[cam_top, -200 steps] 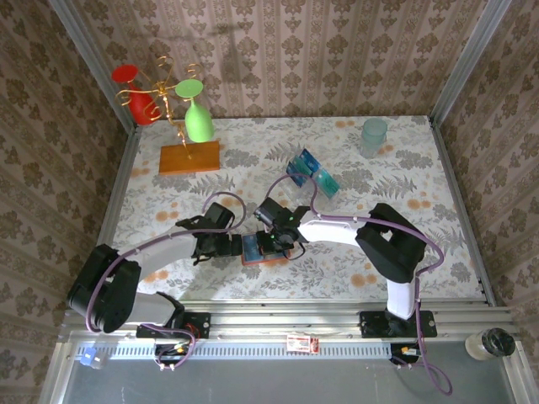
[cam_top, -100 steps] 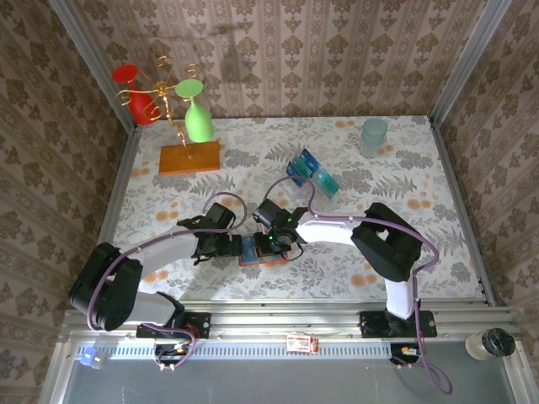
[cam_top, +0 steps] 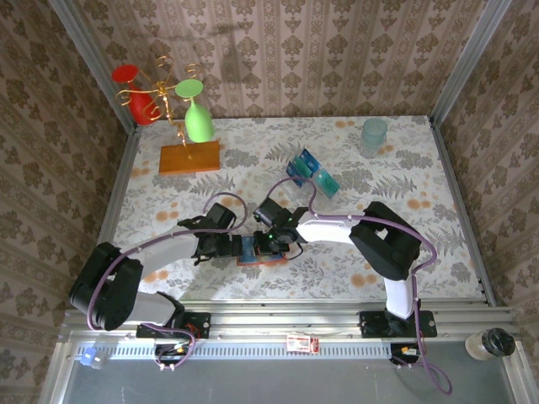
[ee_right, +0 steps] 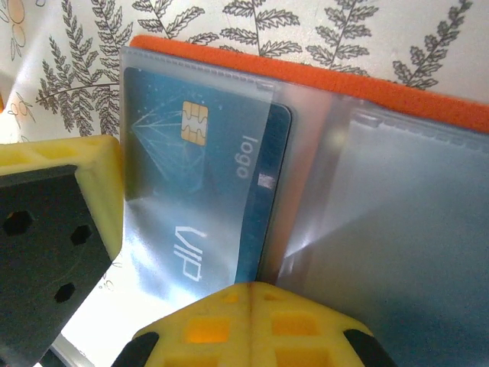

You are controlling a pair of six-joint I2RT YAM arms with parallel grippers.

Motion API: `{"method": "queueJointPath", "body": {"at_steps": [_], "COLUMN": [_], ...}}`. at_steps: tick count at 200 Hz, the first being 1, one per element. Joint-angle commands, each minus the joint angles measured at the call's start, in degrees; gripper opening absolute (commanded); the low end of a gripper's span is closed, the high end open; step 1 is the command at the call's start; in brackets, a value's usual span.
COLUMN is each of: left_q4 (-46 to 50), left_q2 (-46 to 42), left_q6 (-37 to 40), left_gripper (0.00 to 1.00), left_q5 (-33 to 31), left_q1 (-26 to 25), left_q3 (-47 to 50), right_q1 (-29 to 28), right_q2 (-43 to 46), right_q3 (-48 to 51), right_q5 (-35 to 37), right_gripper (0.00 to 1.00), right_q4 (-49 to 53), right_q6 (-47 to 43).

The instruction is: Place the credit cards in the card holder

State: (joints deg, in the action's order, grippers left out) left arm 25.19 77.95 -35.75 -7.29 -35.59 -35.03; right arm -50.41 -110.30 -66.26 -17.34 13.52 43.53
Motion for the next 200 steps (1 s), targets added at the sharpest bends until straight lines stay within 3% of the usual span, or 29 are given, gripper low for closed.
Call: {"method": "queueJointPath", "body": {"at_steps": [1,33,84,152,200], "left_q4": [-2.83,-1.61,0.46,1.57,0.40], "left_q2": [0.81,-0.38,-3.11,-6.96,-8.82], "left_q6": [0.78,1.37,2.69,4.07,4.10], "left_gripper": [1.00,1.00,1.00,1.00,1.00], "left_q5": [2.56,2.45,2.38,3.65,6.12], "left_q1": [-0.44,0.41,2.40,5.07,5.18], "left_q3": [0.07,-0.96,-2.02,-3.24,-5.61], "right_q1": [0.74,2.24,4.07,5.93,6.20], "right_q2": [2.57,6.73,11.80,16.07,13.03], "right_q3": [0.60,-0.23,-0.48,2.06,2.77], "right_q5": [-0.82,0.35,4.53,16.65,16.68], "right_gripper": [0.00,0.00,0.10,0.45,0.48], "right_q4": [-0.81,1.72,6.28,15.07,15.08], "right_q6": [-0.11,-1.29,-3.80,-10.22,-11.42]}}
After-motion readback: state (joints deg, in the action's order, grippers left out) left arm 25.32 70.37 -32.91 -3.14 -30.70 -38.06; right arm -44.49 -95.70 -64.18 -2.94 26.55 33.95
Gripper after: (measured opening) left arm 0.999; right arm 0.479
